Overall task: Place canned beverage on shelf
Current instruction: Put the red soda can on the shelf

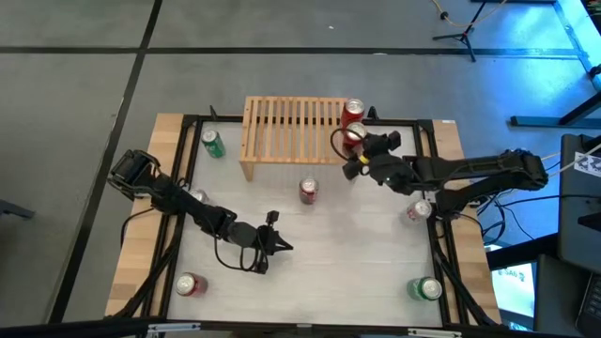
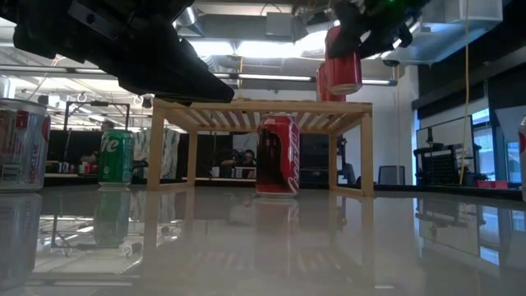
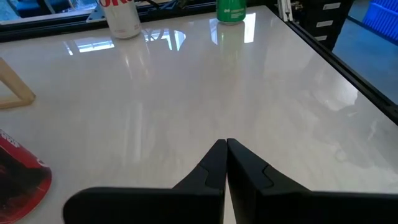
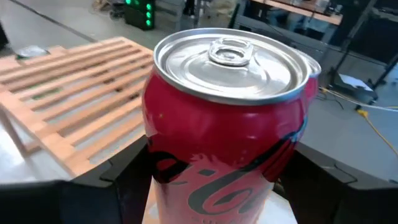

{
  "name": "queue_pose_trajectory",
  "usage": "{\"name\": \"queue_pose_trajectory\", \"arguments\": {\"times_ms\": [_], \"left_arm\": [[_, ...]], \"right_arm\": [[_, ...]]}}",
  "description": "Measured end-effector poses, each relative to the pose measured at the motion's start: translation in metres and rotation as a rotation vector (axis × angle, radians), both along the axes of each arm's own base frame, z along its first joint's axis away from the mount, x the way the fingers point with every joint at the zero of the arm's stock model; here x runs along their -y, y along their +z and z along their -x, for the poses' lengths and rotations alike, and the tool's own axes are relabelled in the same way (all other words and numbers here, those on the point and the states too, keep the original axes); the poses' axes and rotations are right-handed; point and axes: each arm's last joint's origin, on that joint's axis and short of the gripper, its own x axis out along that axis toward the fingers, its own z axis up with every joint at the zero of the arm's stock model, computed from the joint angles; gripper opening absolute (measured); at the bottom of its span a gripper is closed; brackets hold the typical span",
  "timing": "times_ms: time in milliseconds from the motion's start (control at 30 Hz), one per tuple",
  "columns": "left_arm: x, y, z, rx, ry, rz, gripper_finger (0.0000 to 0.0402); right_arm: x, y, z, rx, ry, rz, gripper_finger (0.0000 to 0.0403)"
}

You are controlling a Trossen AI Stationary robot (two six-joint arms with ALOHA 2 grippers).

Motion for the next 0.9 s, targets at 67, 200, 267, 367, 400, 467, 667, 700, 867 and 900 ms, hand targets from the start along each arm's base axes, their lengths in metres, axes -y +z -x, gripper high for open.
{"name": "queue_pose_trajectory", "arguments": {"times_ms": [67, 200, 267, 367, 400, 467, 667, 700, 867, 900], "left_arm": [[0.0, 0.0, 0.0, 0.0, 0.0, 0.0, 0.0003], [0.0, 0.0, 0.0, 0.0, 0.0, 0.0, 0.0003], [0.0, 0.0, 0.0, 0.0, 0.0, 0.0, 0.0003], [0.0, 0.0, 0.0, 0.0, 0.001, 0.0, 0.0003], [0.0, 0.0, 0.0, 0.0, 0.001, 0.001, 0.0003], [0.0, 0.0, 0.0, 0.0, 0.001, 0.001, 0.0003], [0.0, 0.0, 0.0, 0.001, 0.001, 0.001, 0.0003], [0.0, 0.0, 0.0, 0.002, 0.001, 0.002, 0.0003], [0.0, 0.0, 0.0, 0.001, 0.001, 0.002, 0.0003], [0.0, 0.0, 0.0, 0.001, 0.001, 0.002, 0.0003]], "right_arm": [[0.001, -0.003, -0.001, -0.007, -0.013, -0.005, 0.0282], [0.001, -0.009, -0.002, 0.017, -0.024, -0.002, 0.0282], [0.001, -0.015, -0.002, 0.017, -0.027, -0.006, 0.0282], [0.001, -0.022, 0.0, 0.008, -0.04, -0.011, 0.0282], [0.001, -0.022, 0.0, 0.017, -0.043, -0.012, 0.0282], [0.003, -0.023, 0.0, 0.02, -0.053, -0.012, 0.0281], [0.012, -0.024, 0.0, 0.011, -0.057, -0.033, 0.0282], [0.014, -0.025, -0.001, 0.011, -0.057, -0.037, 0.0284], [0.015, -0.025, -0.001, 0.012, -0.057, -0.041, 0.0294], [0.015, -0.025, -0.001, 0.011, -0.056, -0.04, 0.0296]]}}
